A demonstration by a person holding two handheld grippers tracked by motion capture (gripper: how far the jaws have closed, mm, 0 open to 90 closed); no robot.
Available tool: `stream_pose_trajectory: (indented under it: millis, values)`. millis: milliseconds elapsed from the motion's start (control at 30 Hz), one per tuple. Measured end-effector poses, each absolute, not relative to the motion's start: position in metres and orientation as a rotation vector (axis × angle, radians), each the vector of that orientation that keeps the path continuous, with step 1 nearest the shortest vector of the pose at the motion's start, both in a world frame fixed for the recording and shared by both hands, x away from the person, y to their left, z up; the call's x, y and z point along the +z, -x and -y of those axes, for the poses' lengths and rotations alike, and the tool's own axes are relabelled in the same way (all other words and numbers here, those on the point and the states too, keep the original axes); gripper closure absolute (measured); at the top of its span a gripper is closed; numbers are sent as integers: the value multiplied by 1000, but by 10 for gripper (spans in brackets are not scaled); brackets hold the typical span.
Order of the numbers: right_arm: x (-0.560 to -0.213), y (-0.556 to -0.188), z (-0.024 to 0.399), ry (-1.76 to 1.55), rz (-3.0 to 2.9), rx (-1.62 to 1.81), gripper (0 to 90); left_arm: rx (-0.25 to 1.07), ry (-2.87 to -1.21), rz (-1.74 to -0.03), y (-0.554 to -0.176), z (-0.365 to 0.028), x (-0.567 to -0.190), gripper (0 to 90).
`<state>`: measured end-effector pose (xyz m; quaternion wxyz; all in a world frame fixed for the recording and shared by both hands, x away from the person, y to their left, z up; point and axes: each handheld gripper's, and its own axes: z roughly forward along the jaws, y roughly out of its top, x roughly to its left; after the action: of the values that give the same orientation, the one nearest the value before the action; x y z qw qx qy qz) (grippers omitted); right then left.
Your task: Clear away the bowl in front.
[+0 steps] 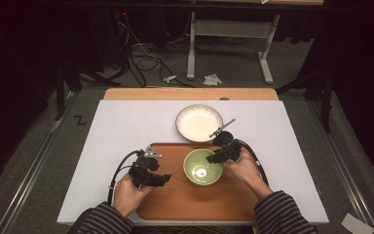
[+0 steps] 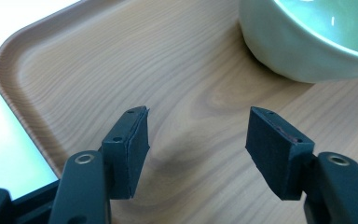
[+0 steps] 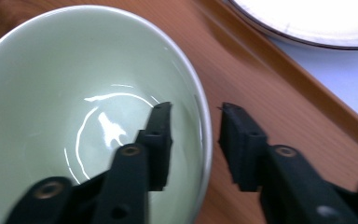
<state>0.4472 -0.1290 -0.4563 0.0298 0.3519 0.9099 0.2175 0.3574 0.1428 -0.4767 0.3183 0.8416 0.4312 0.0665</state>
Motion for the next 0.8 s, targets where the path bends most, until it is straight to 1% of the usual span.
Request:
stream_pose_trajectory:
  millis: [100, 200, 367, 567, 800]
  values:
    - [-451, -446, 133, -1079, -2772, 693, 530, 177, -2217, -1131, -357, -142, -477, 388]
    - [-447, -444, 136, -1086, -2742, 732, 485, 178, -2211, -1133, -357, -143, -476, 388]
    - [-439, -437, 139, -1078, -2728, 756, 470, 177, -2217, -1134, -357, -142, -477, 387]
    - [-433, -432, 140, -1018, -2730, 799, 469, 175, -2214, -1137, -358, -143, -477, 388]
    - [-427, -429, 144, -1021, -2719, 841, 470, 177, -2216, -1134, -357, -142, -477, 388]
